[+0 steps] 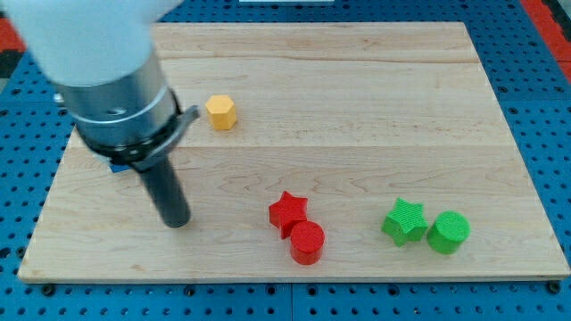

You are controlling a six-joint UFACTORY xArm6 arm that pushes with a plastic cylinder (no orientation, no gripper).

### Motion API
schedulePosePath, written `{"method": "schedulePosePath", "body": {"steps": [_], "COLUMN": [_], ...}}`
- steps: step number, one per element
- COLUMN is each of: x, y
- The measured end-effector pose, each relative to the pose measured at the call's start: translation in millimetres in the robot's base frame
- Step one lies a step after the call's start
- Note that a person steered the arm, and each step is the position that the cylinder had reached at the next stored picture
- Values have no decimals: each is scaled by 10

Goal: Slide the yellow hexagon to the group of blocks

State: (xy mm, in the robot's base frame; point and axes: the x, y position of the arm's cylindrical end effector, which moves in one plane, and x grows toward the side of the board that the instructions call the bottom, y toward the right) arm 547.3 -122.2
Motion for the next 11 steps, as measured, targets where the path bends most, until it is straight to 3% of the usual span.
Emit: {"method": "schedulePosePath", "body": {"steps": [3, 4, 6, 8, 10, 11], "x": [-560, -479, -1505, -1755, -1045, -1527], "y": [-732, -267, 1461, 642, 670, 1190]}}
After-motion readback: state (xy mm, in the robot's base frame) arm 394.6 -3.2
